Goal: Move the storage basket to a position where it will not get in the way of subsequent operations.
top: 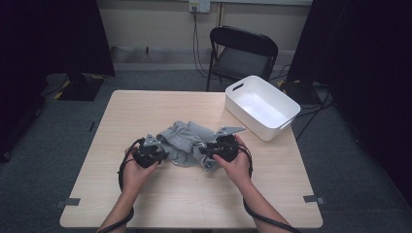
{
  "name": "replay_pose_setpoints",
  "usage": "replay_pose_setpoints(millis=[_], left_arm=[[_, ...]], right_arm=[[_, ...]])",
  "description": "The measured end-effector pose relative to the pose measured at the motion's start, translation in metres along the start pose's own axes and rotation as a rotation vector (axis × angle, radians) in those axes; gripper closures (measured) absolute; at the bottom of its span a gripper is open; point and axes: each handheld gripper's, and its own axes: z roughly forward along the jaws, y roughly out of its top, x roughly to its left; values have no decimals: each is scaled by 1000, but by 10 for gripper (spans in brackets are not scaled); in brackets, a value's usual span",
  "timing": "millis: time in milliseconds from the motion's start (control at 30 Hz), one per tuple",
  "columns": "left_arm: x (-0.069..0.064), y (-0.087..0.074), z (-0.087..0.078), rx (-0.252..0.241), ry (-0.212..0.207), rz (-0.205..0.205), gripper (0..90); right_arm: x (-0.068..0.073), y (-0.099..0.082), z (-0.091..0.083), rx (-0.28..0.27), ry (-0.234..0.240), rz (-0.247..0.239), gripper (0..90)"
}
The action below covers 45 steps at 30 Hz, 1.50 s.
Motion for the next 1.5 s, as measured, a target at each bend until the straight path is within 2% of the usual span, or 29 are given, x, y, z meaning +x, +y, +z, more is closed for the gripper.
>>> replay_pose_setpoints(millis=[167, 200, 300, 333, 400, 433, 567, 633, 767, 1033, 1167, 1500], left_arm=[[0, 5, -9, 2, -10, 13, 872], [1, 6, -13, 0, -4, 25, 872], [3, 8, -21, -14, -6, 20, 873], [4, 9, -25, -15, -2, 21, 873], [6, 8, -28, -19, 4, 18, 873], [9, 7, -31, -20, 12, 18, 874], [12, 5, -34, -16, 20, 20, 875], [14, 3, -35, -19, 11, -3, 876], [17, 1, -37, -24, 12, -11, 876], [21, -8, -44, -26, 12, -27, 878], [23, -10, -47, -24, 15, -22, 879], [22, -16, -53, -24, 19, -19, 879]], right_arm=[[-3, 2, -4, -17, 1, 7, 769], [-3, 3, -5, -19, -4, 9, 774], [-10, 2, -10, -21, -30, 19, 782], [-17, 1, -13, -25, -41, 40, 784], [-19, 0, -15, -28, -47, 50, 786], [-28, -4, -21, -36, -54, 73, 788], [-38, -11, -28, -39, -77, 106, 789], [-44, -18, -31, -26, -99, 125, 791], [-49, -23, -34, -14, -126, 121, 792], [-57, -27, -42, -20, -146, 135, 796], [-63, -28, -48, -29, -169, 149, 801], [-64, -26, -46, -24, -192, 131, 801]])
